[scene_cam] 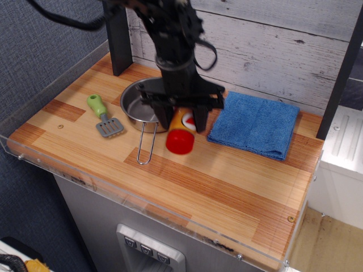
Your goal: Put the top of the hot sauce touching the blue rag, between the silver pan and the blue rag.
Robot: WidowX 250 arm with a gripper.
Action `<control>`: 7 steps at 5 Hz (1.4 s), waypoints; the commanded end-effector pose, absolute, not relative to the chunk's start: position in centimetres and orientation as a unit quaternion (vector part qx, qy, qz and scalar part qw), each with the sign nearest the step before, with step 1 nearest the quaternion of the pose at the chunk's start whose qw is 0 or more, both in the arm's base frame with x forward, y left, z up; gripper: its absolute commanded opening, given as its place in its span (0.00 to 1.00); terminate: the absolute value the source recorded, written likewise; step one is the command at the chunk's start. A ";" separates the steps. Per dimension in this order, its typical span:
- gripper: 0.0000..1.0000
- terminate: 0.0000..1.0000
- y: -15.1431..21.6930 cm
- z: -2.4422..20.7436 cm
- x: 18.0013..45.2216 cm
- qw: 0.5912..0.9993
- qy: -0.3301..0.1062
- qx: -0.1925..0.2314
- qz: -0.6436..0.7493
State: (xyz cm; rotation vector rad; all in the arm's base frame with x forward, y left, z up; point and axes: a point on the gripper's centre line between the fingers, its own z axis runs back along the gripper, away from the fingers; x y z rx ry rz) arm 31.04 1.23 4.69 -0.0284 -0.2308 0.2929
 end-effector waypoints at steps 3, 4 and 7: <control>1.00 0.00 0.9 3.7 30.4 0.989 -0.091 0.014 0.119; 1.00 0.00 1.1 3.7 30.4 0.987 -0.094 0.021 0.127; 1.00 0.00 4.7 10.4 31.5 0.961 -0.198 -0.017 0.195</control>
